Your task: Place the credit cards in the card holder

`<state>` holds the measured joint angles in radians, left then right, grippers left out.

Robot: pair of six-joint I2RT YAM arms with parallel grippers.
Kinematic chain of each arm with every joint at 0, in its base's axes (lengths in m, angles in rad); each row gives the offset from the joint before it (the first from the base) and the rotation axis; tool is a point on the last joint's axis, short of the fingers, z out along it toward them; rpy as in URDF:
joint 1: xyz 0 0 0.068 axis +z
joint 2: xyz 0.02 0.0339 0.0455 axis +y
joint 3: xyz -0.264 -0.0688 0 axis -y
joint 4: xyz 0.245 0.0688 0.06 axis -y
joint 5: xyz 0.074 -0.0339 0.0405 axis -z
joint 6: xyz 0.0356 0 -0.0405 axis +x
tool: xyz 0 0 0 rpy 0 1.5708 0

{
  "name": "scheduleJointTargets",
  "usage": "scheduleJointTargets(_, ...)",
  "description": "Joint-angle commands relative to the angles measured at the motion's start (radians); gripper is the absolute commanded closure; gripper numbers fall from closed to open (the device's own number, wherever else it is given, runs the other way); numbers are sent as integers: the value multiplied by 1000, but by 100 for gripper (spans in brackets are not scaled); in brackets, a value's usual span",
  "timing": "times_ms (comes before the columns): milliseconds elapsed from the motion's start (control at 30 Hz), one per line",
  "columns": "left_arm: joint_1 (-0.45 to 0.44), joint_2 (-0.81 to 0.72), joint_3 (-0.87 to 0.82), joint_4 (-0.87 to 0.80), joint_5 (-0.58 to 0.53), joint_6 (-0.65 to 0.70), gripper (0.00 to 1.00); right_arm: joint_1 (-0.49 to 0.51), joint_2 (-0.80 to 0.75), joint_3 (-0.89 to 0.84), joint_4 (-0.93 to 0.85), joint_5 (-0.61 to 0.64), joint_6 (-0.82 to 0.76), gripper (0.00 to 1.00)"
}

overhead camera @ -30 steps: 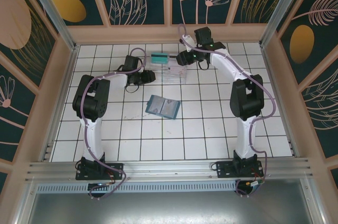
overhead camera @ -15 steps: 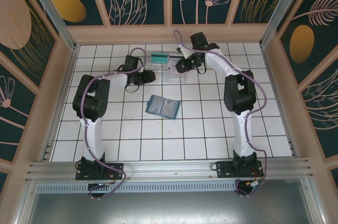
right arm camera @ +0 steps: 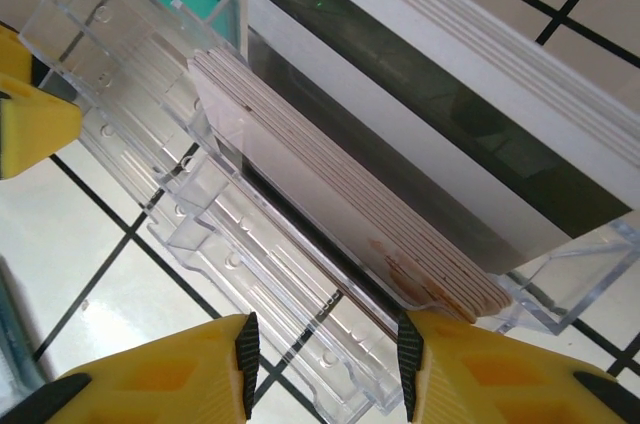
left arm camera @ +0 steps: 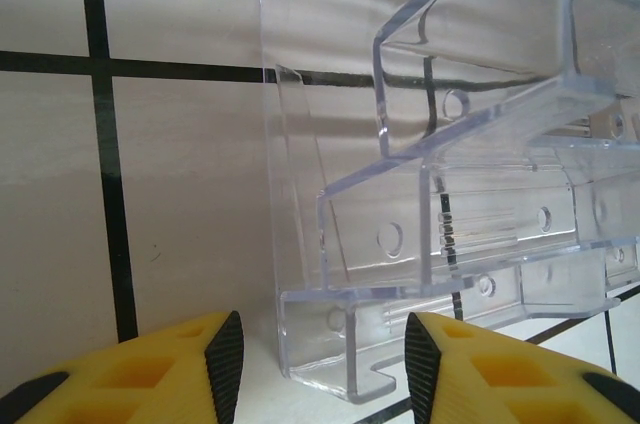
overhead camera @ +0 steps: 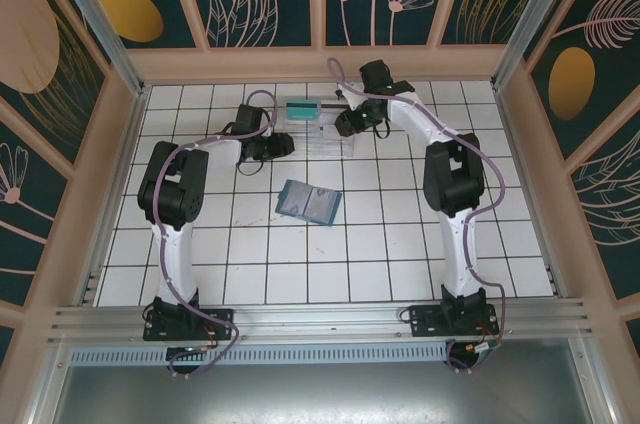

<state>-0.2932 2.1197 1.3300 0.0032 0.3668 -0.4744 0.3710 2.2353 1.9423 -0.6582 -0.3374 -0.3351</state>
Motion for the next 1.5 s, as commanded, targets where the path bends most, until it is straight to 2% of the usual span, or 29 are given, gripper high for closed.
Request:
scheduleJointTargets(0, -7, 42, 3, -3, 46, 13, 52, 10, 15, 4, 35, 62, -28, 56)
scheduleJointTargets(300, -7, 43, -2, 2, 52, 9, 52, 22, 18, -53, 69, 126, -78, 57)
scheduleJointTargets(667, -6, 59, 19, -7, 44, 14, 53, 53, 24, -70, 70, 138, -103, 66)
scheduleJointTargets(867, -6, 81, 40, -19, 35, 24, 57, 64, 0, -85, 56, 114, -117, 70)
scheduleJointTargets(1033, -6, 80, 44, -21, 35, 25, 58, 73, -6, -79, 46, 83, -129, 70)
scheduleJointTargets(1200, -6, 74, 46, -27, 34, 30, 58, 74, 21, -42, 19, 103, -130, 70)
scheduleJointTargets(1300, -6, 72, 44, -32, 31, 36, 60, 70, 14, -59, 28, 129, -125, 67)
scheduleJointTargets(1467, 2, 75, 41, -36, 18, 43, 62, 63, -28, -112, 42, 121, -117, 69)
